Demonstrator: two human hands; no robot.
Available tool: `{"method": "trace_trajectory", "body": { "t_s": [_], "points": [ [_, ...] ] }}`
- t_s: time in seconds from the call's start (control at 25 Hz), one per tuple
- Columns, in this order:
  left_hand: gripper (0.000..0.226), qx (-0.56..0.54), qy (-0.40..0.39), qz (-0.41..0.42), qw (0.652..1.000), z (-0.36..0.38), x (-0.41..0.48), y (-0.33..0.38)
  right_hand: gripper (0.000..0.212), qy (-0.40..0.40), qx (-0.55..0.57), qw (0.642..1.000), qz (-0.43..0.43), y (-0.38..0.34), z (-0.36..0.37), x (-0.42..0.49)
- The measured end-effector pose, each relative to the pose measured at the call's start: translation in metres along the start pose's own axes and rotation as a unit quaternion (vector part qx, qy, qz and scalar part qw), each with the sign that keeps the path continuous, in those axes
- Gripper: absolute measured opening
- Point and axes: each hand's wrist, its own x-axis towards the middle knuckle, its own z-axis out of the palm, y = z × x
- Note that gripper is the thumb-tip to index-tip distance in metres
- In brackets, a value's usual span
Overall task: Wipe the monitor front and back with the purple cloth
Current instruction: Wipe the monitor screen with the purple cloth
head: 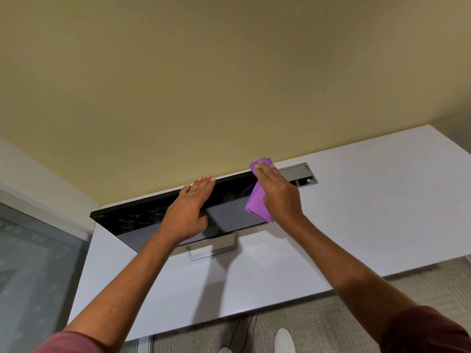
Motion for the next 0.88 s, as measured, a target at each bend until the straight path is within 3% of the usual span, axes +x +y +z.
{"method": "trace_trajectory", "body": {
  "t_s": [0.12, 0.36, 0.52, 0.6, 0.76, 0.84, 0.88],
  "points": [
    [0.109, -0.002, -0.002, -0.001, 1.0, 0.0, -0.001, 0.0, 0.092, 0.002, 0.074, 0.994, 0.079, -0.006, -0.001, -0.006],
    [0.108, -0.009, 0.0, -0.003, 1.0, -0.002, -0.004, 0.001, 0.071, -0.007, 0.169, 0.968, 0.184, -0.004, -0.001, -0.02],
    [0.108, -0.006, 0.0, -0.002, 1.0, -0.002, -0.002, 0.0, 0.059, -0.063, 0.262, 0.904, 0.333, 0.014, -0.003, -0.046],
    [0.108, -0.003, -0.001, -0.001, 1.0, 0.0, -0.002, -0.002, 0.053, -0.056, 0.341, 0.841, 0.417, 0.023, -0.007, -0.057],
    [0.107, -0.003, 0.0, 0.0, 1.0, 0.0, -0.002, -0.003, 0.041, 0.0, 0.61, 0.588, 0.53, 0.039, -0.019, -0.077],
    [0.106, 0.001, -0.001, 0.005, 1.0, -0.002, -0.002, -0.003, 0.028, 0.02, 0.671, 0.492, 0.554, 0.032, -0.028, -0.091],
    [0.105, 0.004, -0.003, 0.008, 1.0, -0.002, -0.003, -0.003, 0.038, 0.049, 0.697, 0.45, 0.556, 0.024, -0.031, -0.097]
  ]
}}
